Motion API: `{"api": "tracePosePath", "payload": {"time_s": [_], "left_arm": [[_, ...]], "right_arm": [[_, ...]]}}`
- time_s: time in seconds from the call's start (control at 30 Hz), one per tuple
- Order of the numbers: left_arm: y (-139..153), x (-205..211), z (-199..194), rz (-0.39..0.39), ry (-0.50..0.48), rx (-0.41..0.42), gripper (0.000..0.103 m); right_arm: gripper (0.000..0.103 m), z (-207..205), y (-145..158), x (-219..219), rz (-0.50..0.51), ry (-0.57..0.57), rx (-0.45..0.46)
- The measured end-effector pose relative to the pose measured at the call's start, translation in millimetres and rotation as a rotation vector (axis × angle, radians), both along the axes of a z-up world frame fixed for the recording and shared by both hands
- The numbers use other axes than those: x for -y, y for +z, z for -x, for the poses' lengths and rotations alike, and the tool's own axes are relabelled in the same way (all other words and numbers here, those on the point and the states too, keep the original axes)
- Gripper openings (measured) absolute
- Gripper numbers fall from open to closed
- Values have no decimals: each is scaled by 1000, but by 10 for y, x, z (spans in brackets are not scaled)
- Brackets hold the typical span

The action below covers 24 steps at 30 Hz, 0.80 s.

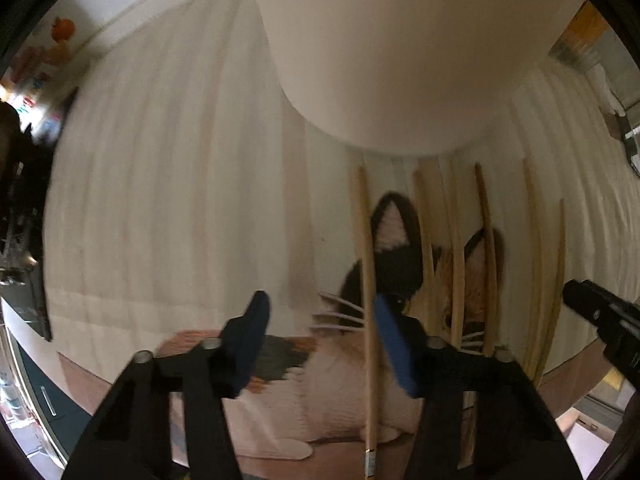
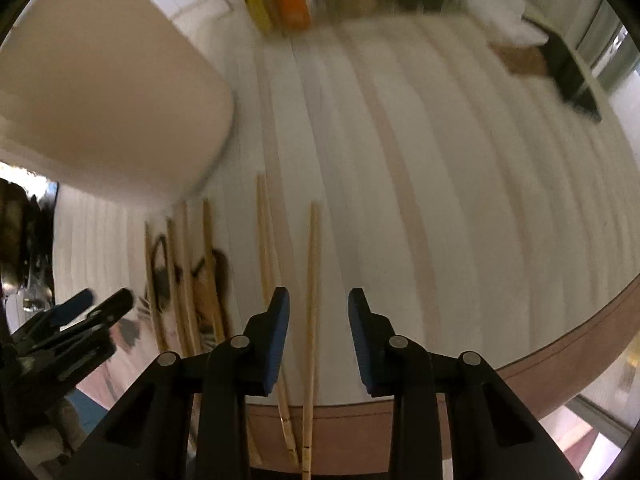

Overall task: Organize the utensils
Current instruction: 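Grasp a chopstick with the left tool while the right tool grasps another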

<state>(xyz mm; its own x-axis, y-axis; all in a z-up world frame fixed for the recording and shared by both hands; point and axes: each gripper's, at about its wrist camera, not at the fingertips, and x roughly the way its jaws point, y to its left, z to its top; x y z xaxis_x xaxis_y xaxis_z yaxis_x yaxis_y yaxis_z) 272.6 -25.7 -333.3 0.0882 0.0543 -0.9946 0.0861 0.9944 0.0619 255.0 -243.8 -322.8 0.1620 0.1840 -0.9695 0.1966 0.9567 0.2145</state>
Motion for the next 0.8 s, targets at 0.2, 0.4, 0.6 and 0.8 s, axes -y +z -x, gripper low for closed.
{"api": "tracePosePath", "payload": {"time_s": [0.2,0.4,0.6,0.8], "left_arm": [[3,-18,29,-13,-18,20,5],[18,-337,179,-34,39,9,5],[34,-579,249,1,109,-2,5],[67,-720,197,16,113,2,5]], "right_arm": [[18,-25,-181,-161,62,73,-54],[7,2,-221,-214,197,155,-55],[7,45,-257,-171,226,206,-75],[8,-4,-239,-120,214,199,-93]]}}
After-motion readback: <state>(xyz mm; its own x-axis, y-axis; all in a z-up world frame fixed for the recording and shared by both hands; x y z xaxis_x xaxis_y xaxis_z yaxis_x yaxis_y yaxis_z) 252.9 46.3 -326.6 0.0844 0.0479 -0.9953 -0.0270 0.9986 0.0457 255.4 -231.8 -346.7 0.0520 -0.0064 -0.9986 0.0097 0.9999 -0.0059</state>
